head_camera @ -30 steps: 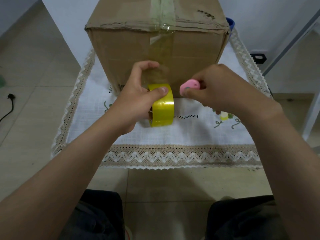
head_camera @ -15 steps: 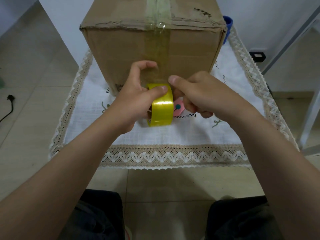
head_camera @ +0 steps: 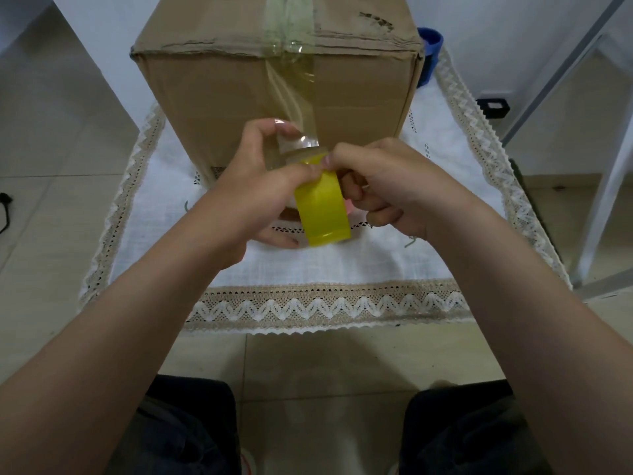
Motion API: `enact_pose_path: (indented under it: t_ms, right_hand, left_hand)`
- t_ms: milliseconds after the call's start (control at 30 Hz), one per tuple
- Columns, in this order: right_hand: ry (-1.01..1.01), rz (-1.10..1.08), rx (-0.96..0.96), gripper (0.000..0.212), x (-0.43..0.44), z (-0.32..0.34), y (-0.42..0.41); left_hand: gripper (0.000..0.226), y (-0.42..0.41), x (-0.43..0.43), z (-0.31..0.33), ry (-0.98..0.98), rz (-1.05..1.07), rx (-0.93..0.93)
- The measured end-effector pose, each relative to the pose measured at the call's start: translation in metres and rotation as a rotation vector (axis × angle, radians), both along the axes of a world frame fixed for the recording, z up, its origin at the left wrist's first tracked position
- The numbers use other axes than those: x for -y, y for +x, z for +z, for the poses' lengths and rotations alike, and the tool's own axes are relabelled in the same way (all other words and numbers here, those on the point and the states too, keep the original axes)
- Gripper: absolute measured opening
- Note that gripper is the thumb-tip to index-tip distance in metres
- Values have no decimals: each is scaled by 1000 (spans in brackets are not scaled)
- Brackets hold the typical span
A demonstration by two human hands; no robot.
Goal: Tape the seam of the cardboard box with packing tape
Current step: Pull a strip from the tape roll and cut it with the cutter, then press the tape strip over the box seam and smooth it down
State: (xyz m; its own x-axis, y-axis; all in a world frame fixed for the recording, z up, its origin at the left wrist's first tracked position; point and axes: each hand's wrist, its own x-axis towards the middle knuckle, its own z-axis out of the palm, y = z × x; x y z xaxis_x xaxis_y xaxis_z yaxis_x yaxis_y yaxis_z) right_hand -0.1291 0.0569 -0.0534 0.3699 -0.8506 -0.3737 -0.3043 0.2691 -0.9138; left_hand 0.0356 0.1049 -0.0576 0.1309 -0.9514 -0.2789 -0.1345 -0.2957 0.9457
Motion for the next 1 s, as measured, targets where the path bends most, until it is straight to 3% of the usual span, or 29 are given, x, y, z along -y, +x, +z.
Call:
enact_pose_path:
  t_ms: [167,267,400,533,600,867,1000]
  right_hand:
    - [-153,19,-91,40,-1,17,-10]
    - [-310,99,-261,26,-10,30,-14]
    - [-404,158,-487,31,-13,35,-21]
    - [-484,23,-891,43,-6,20,-35]
    - [-534,-48,-998,43,-2,10,-45]
    - [-491,-128,-1088,38,17,-14,-62]
    - [-620,-169,-1030,36,20,-8,-58]
  left_hand:
    - [7,-5,6,-2,-104,169,14]
    - [12,-8,10,-7,-177,237,36]
    - [17,-12,14,-14,-240,300,17]
    - [18,-16,16,-18,-269,322,16]
    - [19,-17,17,-19,-264,334,15]
    - [19,-13,18,-22,-261,349,9]
    - [15,-8,17,-23,-239,352,-12]
